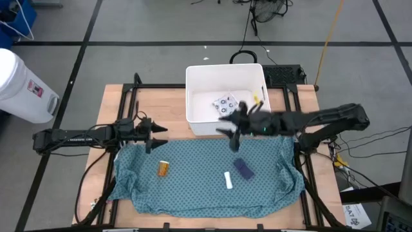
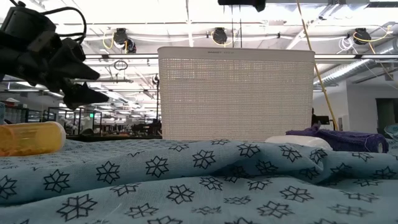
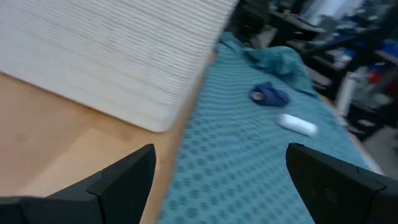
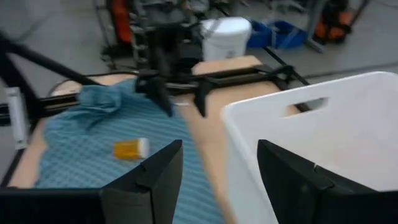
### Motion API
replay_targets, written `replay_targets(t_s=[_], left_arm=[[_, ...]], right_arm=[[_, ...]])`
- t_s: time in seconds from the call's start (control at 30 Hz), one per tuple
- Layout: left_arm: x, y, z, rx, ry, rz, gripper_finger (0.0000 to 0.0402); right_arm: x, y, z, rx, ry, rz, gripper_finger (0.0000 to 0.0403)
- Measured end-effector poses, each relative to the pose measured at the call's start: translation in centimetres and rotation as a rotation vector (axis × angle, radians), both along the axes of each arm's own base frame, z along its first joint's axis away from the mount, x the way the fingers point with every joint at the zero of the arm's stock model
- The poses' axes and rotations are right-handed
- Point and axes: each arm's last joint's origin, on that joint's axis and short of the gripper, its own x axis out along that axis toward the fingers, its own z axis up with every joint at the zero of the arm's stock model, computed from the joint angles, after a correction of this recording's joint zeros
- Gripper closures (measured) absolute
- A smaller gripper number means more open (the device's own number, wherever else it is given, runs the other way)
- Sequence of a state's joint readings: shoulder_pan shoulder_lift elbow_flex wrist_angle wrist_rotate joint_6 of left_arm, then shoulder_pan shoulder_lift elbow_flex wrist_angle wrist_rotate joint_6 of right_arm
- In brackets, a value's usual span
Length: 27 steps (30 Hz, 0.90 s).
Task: Pick & place medical supplies in basket/bin
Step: Put the orange pill bottle into the white bin
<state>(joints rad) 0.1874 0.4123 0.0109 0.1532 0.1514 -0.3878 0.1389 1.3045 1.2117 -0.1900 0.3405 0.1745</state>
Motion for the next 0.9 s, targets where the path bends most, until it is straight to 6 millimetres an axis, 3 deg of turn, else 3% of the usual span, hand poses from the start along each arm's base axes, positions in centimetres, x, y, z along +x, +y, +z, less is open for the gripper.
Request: replay_targets(t_s=[0.17, 0.4, 0.7, 0.9], left_arm=[[0.0, -0.3, 0.0, -0.095, 0.002, -0.004, 0.0041], [0.2, -1.7, 0.1, -0.203, -0.001, -0.057, 0.0041], [0.0, -3.8, -0.1, -0.402, 0.019, -0.015, 0.0041], [-0.2, -5.2, 0.8, -0.444, -0.077, -0.007, 0.0041]], right_arm=[[-0.1, 2.1, -4.5, 0.023, -0.105, 0.07, 0.0206], [-1.3, 2.5, -8.9, 0.014, -0.203, 0.103, 0.0206], [-1.8, 2.5, -10.1, 0.012, -0.206, 0.111, 0.0206], [-1.8, 2.8, -10.2, 0.021, -0.191, 0.191, 0.0206]])
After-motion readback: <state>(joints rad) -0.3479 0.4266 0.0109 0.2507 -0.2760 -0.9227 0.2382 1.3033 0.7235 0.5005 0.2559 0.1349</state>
